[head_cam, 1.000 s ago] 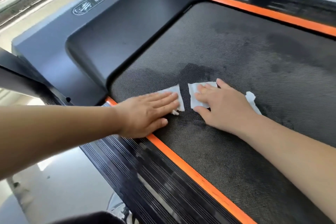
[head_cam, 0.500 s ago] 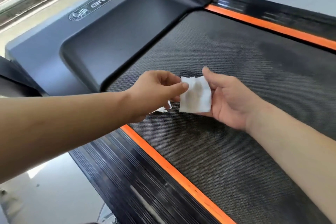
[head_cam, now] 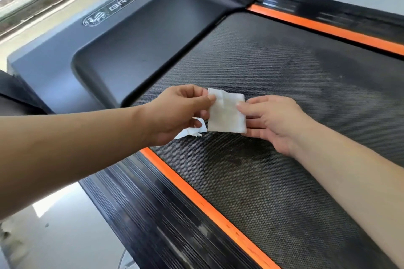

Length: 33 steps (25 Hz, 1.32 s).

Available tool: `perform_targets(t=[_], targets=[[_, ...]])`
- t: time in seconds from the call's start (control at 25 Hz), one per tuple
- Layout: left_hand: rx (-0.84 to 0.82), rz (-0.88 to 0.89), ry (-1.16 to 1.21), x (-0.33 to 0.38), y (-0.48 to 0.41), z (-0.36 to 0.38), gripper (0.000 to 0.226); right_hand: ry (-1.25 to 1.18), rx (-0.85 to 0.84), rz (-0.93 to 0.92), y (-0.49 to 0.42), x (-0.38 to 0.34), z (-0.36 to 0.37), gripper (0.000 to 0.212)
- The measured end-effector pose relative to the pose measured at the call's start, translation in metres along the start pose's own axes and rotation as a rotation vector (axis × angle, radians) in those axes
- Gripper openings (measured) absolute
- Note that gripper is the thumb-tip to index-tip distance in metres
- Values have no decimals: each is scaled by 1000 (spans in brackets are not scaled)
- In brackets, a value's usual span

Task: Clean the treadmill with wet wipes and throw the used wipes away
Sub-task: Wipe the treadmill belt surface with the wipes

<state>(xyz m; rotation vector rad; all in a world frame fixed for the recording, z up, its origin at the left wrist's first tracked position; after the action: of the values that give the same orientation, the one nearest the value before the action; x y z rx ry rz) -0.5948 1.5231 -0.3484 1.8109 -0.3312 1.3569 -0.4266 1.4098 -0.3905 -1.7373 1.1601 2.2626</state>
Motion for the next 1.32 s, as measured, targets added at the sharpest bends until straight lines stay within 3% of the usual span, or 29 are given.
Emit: perform_targets(t=[0.08,0.24,0.56,0.92,0.96,1.16,1.32], targets=[[-51,-4,21,3,0,3,7,166,90,-127,2,-6,3,31],[-118,-8,23,7,0,8,18,-44,-297,-102,18,-15,24,37],[23,-12,14,5,-5,-1,7,-24,-119,-82,6,-9,16,12],[202,-116,323,5,-19,-33,8,-548,-23,77,-6,0,-11,31],[188,-142,337,5,-19,-35,16,-556,-12,71,-7,-1,-14,32],[104,-266,337,3,-13,-24,35,-255,-8,35,-4,-6,-13,33],[32,-311,364,1,-17,-15,47,-131,47,84,-4,-8,-8,17]])
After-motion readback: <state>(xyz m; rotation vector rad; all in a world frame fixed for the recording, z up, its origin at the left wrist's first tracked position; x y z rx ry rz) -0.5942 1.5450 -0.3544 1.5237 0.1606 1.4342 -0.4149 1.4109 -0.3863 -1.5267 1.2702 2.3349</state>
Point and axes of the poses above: each hand's wrist, its own y-axis away from the middle knuckle, its own z-axis out of the palm, x = y × z, the point moved 2 cm from there along -y, towards the middle knuckle, and after that the axes turned 2 degrees about -x, right-handed, at the moved point
